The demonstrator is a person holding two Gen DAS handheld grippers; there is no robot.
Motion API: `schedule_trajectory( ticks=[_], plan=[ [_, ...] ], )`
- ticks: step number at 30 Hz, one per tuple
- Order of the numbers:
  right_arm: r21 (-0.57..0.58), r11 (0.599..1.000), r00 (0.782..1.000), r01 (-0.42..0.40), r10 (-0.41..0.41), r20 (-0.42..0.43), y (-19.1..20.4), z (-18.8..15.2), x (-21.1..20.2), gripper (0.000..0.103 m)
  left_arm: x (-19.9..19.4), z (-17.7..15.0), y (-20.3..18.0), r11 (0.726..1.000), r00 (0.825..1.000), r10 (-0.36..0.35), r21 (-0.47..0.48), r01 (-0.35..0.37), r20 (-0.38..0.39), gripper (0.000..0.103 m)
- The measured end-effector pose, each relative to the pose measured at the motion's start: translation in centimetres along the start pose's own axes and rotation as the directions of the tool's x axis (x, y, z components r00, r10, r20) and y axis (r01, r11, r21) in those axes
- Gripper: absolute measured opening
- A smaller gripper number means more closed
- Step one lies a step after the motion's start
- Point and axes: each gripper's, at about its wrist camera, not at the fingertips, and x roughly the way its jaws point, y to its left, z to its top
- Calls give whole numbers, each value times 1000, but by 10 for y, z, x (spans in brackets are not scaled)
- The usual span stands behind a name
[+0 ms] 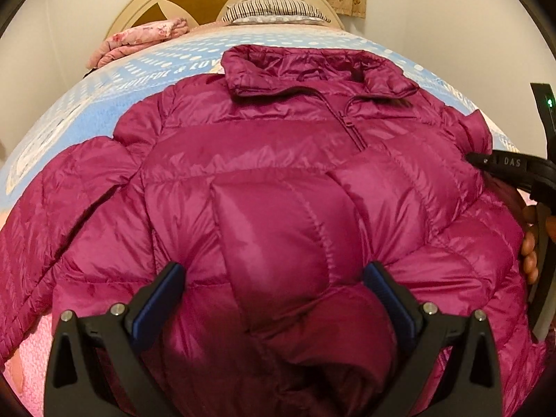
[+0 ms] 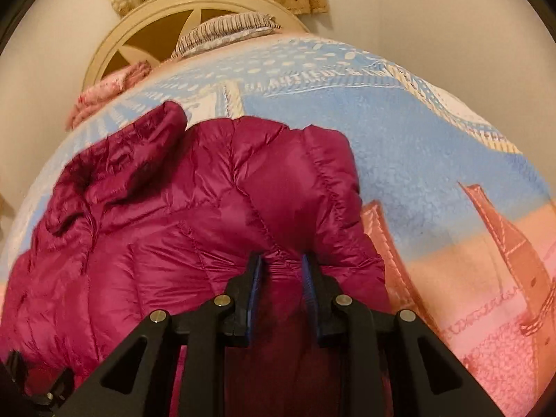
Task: Fold large clothes
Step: 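Move the left tool over the jacket toward the other sleeve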
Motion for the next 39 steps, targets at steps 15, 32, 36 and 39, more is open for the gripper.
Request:
schedule_trajectory(
  ticks=[15, 32, 36, 39],
  plan=[
    [-222, 956, 982, -190, 182, -55, 80, -69, -70, 38, -30, 1, 20, 999, 999, 8, -48, -6, 52, 103],
    [-262, 951, 986, -166, 165, -25, 84, -96, -51, 45, -141, -86, 253, 866, 886, 443, -321, -384, 136, 103],
    [-274, 950, 988, -153, 153, -21, 86, -98, -53, 46, -146, -112, 304, 818, 886, 458, -425, -387, 74, 103],
    [-284, 949, 990, -141, 142, -16, 88, -99, -54, 46, -144, -127, 322, 807, 920, 386, -510, -299, 72, 103]
  ],
)
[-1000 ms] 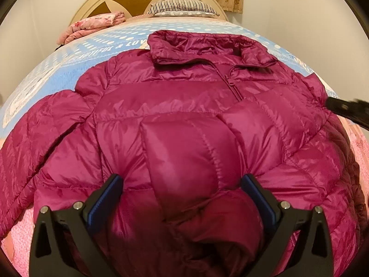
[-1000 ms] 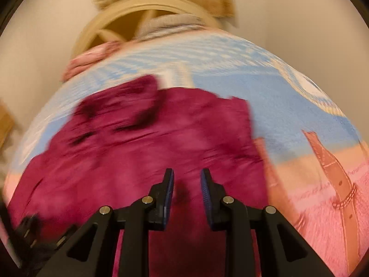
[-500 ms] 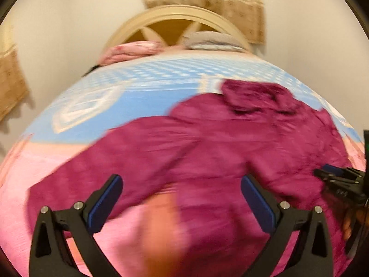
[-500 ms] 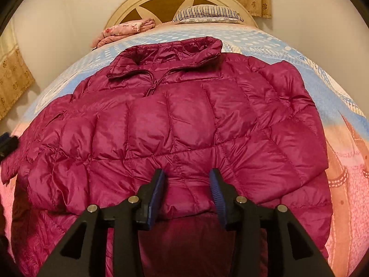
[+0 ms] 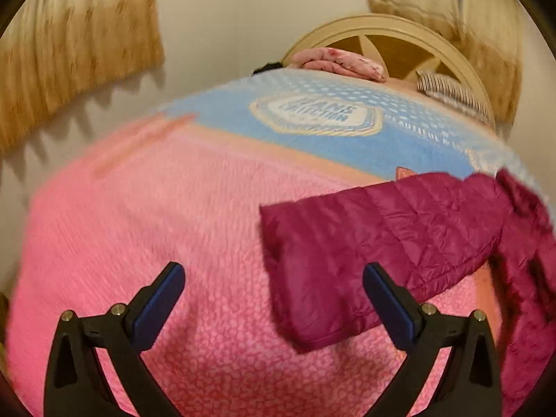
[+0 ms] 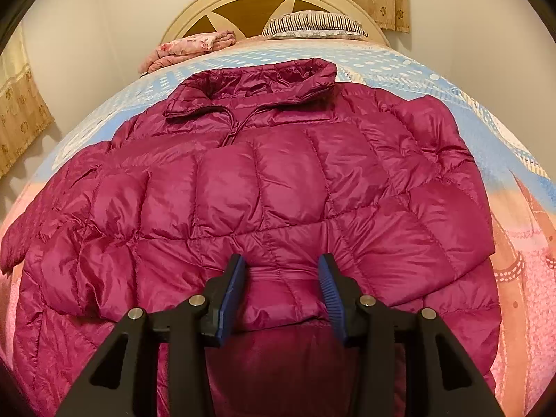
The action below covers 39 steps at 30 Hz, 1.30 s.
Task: Fold large clothes
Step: 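Move the left tool over the jacket toward the other sleeve, then grasp the cuff of the other sleeve with the left tool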
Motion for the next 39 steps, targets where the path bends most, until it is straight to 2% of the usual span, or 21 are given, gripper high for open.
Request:
schedule_trajectory(
  ticks=[2, 5, 9, 11, 12, 14, 15, 17, 23, 26, 31, 37, 39],
  plan=[
    [-4, 1000, 1000, 4, -4, 1, 0, 0, 0, 46, 8, -3, 10, 994, 997, -68, -85, 66, -26, 103],
    [-3, 1000, 1000, 3, -3, 2, 0, 0, 0, 47, 16, -7, 4, 983, 990, -137, -130, 131, -39, 99],
    [-6, 1000, 1000, 6, -6, 2, 0, 0, 0, 47, 27, -10, -15, 982, 984, -166, -100, 160, -60, 84],
    [-7, 1000, 1000, 10, -10, 3, 0, 0, -1, 48, 36, -12, -23, 978, 976, -197, -83, 189, -90, 66],
    [-8, 1000, 1000, 12, -12, 3, 0, -1, -1, 48, 39, -14, -26, 981, 976, -189, -71, 182, -108, 61],
    [-9, 1000, 1000, 16, -16, 5, 0, 0, -1, 49, 42, -15, -27, 987, 980, -162, -40, 158, -118, 34],
    [-9, 1000, 1000, 18, -18, 5, 0, -1, -2, 49, 41, -13, -25, 985, 978, -173, -40, 169, -117, 29],
    [-11, 1000, 1000, 21, -21, 5, -1, -1, -2, 50, 31, -10, -22, 975, 971, -222, -52, 218, -94, 13],
    [-11, 1000, 1000, 22, -22, 6, -1, -1, -2, 51, -21, 11, -31, 966, 965, -258, 42, 257, 38, 11],
    [-11, 1000, 1000, 22, -22, 7, -1, -1, -2, 52, -42, 26, -44, 957, 955, -284, 93, 276, 91, 11],
    [-5, 1000, 1000, 20, -20, 9, -2, -1, -2, 53, -55, 47, -65, 941, 936, -326, 145, 307, 135, 11],
    [-5, 1000, 1000, 27, -27, 11, -2, 0, -2, 54, -82, 59, -97, 907, 903, -398, 221, 359, 165, 10],
    [12, 1000, 1000, 7, -7, 20, -5, 2, -8, 54, -94, 63, -114, 892, 891, -420, 261, 369, 174, 10]
  ],
)
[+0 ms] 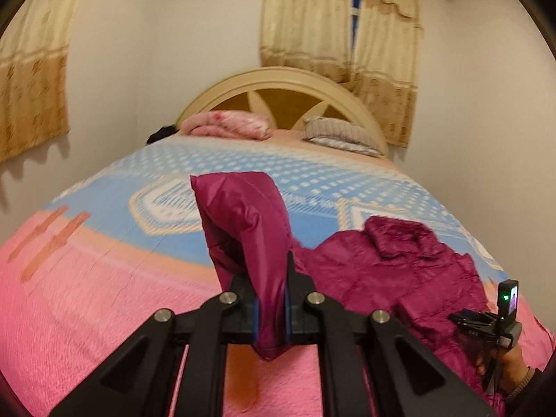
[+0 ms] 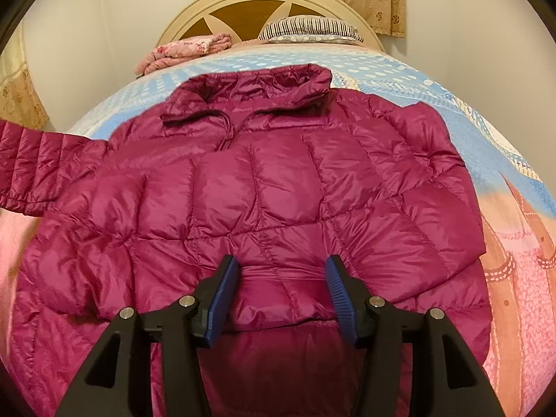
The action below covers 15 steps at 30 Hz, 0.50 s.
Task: Fold large clothes
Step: 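Grasp the cuff of the other sleeve with the left tool, then lift the sleeve and lay it across the jacket body, open the left tool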
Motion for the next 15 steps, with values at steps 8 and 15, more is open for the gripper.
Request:
schedule_trajectory(
  ticks=[8, 15],
  plan=[
    [84, 994, 993, -70, 62, 103, -22, 6, -50, 60, -4, 24, -72, 987, 995, -88, 141, 82, 41, 10],
    [44, 998, 993, -38, 33, 112, -27, -13, -67, 61, 6, 30, -127, 966, 984, -176, 199, 166, 36, 10]
  ],
)
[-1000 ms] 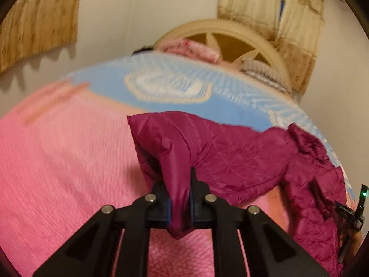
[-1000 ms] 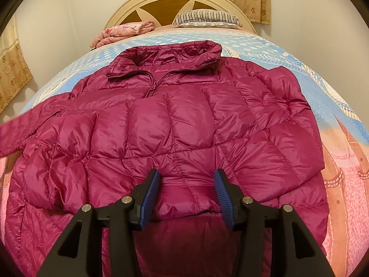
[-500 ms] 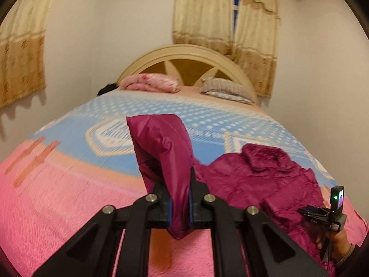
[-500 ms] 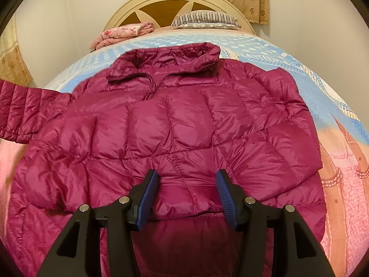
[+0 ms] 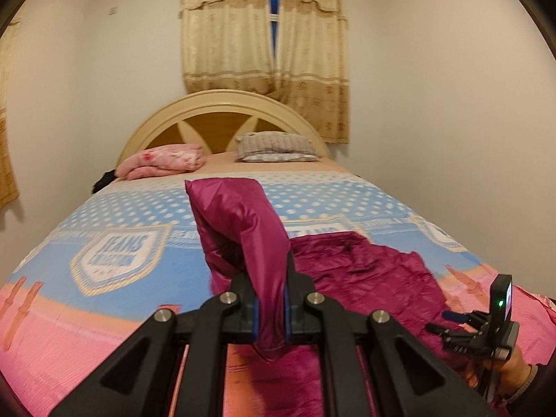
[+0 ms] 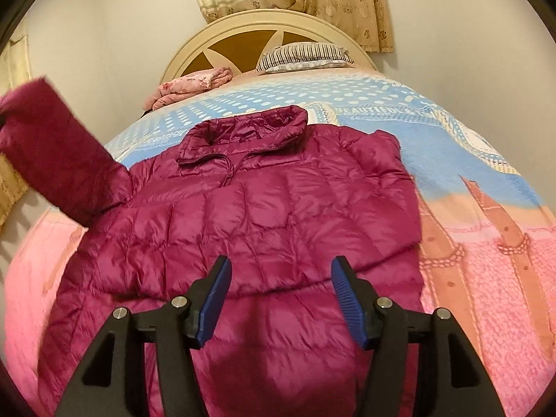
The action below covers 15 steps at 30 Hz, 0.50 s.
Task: Fold large clothes
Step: 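Lift the sleeve and lay it across the jacket body, open the left tool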
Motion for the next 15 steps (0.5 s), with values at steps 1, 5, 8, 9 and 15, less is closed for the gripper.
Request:
schedule_trajectory(
  ticks=[1, 5, 8, 9, 15],
  plan=[
    [-4, 1000, 1000, 3, -3, 5, 0, -2, -2, 61, 6, 1, -8, 1000, 1000, -12, 10, 12, -6, 10],
    [-2, 1000, 1000, 6, -6, 23, -5, -8, -5, 61, 23, -4, -32, 998, 998, -40, 53, 43, -45, 10],
    [19, 1000, 1000, -2, 1, 29, -10, -11, -4, 61, 34, -12, -48, 995, 995, -62, 71, 67, -76, 10],
    [26, 1000, 1000, -2, 2, 24, -11, -13, -2, 61, 36, -13, -52, 995, 994, -66, 75, 73, -84, 10],
    [60, 998, 1000, -8, 7, 17, -18, -19, 4, 61, 52, -26, -85, 987, 990, -57, 139, 75, -129, 10]
  ],
)
